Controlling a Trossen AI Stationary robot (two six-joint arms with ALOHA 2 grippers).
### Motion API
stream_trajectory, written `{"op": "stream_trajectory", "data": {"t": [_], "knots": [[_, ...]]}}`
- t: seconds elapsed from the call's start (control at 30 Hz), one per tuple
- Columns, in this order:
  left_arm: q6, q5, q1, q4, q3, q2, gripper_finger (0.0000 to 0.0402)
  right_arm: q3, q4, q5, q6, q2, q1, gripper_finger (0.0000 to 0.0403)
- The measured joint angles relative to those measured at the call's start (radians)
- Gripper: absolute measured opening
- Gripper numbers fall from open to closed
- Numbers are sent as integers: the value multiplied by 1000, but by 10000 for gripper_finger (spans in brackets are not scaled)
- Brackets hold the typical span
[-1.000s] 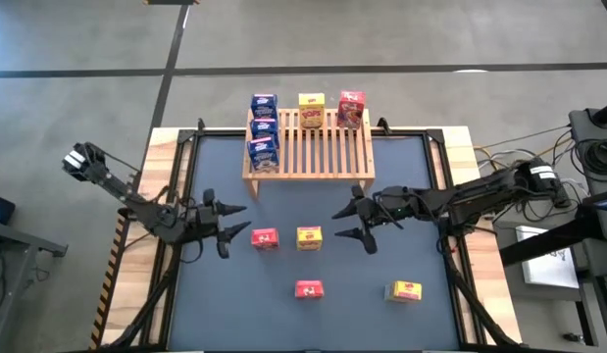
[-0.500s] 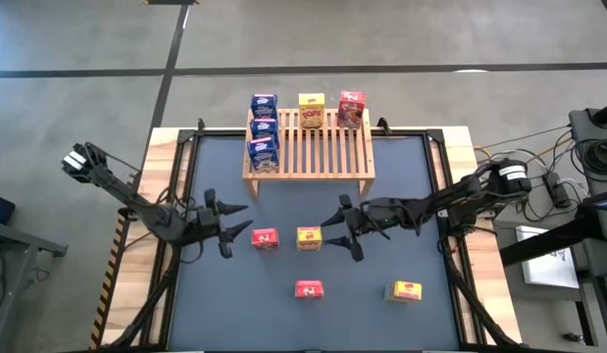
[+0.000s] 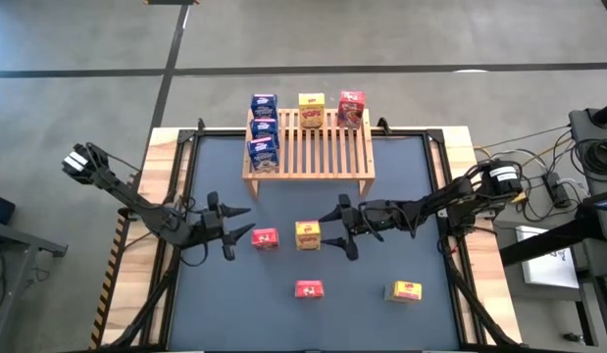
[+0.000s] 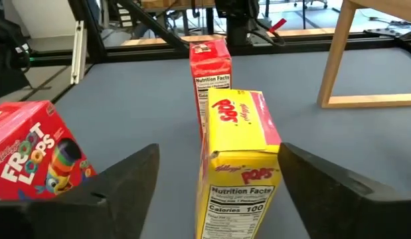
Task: Stack cereal on shelf
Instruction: Put the top yellow cereal box on the shelf aligned with the yellow cereal box
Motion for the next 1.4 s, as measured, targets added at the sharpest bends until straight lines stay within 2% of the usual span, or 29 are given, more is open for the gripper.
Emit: {"op": "stream_trajectory", "data": {"t": [0.17, 0.27, 0.77, 1.13, 1.4], "knots": [[0, 0, 0, 0, 0, 2, 183, 0, -6, 49, -1, -3, -2, 351], [0, 0, 0, 4, 0, 1, 183, 0, -3, 50, -5, -1, -2, 362], [2, 0, 0, 4, 0, 2, 184, 0, -1, 42, 44, 23, -2, 364], [2, 0, 0, 1, 0, 2, 184, 75, 83, -39, 67, 208, 0, 364], [2, 0, 0, 2, 0, 2, 184, 123, 79, -41, 60, 293, 0, 354]]}}
